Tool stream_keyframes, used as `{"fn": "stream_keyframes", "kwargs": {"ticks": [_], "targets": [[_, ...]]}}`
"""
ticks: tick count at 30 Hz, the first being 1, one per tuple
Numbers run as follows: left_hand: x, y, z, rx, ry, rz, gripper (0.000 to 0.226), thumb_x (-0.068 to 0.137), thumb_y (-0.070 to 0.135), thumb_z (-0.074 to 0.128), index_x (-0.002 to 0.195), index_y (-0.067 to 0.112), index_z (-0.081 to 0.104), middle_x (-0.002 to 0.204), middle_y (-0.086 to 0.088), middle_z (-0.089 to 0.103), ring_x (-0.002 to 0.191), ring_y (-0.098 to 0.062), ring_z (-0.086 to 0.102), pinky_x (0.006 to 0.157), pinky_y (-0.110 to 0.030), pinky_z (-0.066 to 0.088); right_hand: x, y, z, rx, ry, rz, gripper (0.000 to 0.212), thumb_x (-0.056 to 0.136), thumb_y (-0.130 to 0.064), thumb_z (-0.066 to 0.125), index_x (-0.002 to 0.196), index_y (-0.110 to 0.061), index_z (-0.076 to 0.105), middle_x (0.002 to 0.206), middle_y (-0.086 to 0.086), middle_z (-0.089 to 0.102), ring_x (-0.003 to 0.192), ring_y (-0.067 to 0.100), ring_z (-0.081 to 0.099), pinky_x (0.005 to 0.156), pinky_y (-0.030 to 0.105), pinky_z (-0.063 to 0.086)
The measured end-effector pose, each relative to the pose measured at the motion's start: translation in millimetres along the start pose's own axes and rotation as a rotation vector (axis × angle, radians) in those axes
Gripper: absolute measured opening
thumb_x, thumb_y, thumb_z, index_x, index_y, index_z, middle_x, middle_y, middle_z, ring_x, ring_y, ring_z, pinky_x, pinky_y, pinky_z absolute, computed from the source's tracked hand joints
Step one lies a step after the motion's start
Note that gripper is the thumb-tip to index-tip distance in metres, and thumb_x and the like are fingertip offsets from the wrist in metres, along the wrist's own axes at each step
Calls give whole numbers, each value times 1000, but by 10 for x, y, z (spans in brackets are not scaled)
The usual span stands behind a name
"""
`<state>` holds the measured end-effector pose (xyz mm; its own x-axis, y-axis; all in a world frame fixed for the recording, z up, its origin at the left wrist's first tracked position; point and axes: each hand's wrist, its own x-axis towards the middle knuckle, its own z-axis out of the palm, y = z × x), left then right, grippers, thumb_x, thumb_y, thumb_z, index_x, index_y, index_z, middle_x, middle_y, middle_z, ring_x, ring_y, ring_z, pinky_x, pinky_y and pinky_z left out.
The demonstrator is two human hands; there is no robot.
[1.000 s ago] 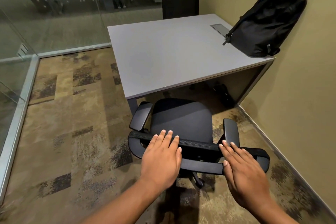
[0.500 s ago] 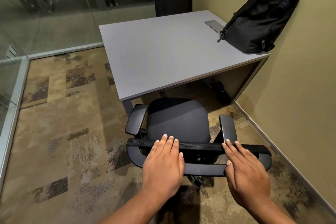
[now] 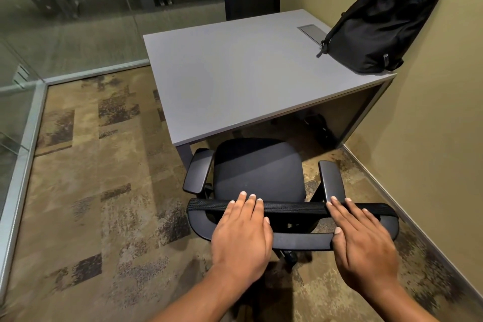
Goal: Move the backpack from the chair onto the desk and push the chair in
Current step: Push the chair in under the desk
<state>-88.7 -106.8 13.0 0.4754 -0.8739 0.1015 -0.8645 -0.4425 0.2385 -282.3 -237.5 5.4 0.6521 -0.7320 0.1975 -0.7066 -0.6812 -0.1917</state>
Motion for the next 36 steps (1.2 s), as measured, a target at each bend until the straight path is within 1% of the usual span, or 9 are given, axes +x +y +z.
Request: {"fn": "stream_keyframes", "kwargs": {"ticks": [4,9,13,17,21,25,29,33,36], "targets": [[116,107,27,-4,4,-22,52,95,36,31,123,11,67,126,-5,67,127,-21,54,107,-41,41,156,148,-17,5,-10,-31,52,90,-32,30,136,-20,52,141,-5,51,137,13,37,111,39,30],[264,272,98,0,11,-72,52,95,37,30,124,12,66,128,-4,66,127,-20,53,109,-40,39,380,373,-25,16,-37,-70,51,91,-33,31,135,-20,53,140,-5,53,134,14,42,110,40,32],[414,421,154,7,28,-122,51,96,37,30,124,13,66,127,-3,67,125,-18,55,108,-38,39,616,580,-21,40,-62,-142,51,91,-33,32,132,-16,57,135,-2,58,129,16,47,109,40,35],[586,604,204,28,42,-173,50,96,37,31,125,15,65,127,-1,66,126,-17,55,109,-36,38,864,806,-17,44,-87,-188,51,91,-33,33,132,-15,57,135,-2,57,130,16,47,108,41,35],[736,773,229,41,73,-217,50,96,37,31,125,15,66,127,-1,67,125,-17,55,108,-34,36,1083,998,-10,33,-104,-240,53,92,-35,30,134,-15,54,138,-1,55,132,17,44,109,41,34],[890,919,265,56,97,-259,48,96,36,32,123,16,67,125,0,68,123,-17,56,108,-33,36,1287,1161,4,34,-99,-277,52,93,-36,30,133,-14,55,137,1,56,133,19,44,109,42,34],[1042,1017,314,56,87,-289,49,96,36,30,125,16,65,128,0,66,126,-17,54,109,-34,35,1451,1287,14,34,-88,-303,52,92,-33,30,130,-10,57,135,5,58,131,22,46,110,41,34],[1219,1004,305,53,71,-288,52,96,37,27,127,16,63,130,0,64,129,-17,50,112,-34,33,1604,1323,48,60,-65,-306,52,92,-32,31,130,-8,58,134,7,58,131,24,47,109,41,34],[1356,933,296,48,65,-281,49,97,35,29,130,16,61,134,0,62,132,-17,47,113,-34,29,1727,1294,83,63,-63,-308,52,92,-32,32,130,-8,58,135,8,58,131,24,47,109,42,34]]}}
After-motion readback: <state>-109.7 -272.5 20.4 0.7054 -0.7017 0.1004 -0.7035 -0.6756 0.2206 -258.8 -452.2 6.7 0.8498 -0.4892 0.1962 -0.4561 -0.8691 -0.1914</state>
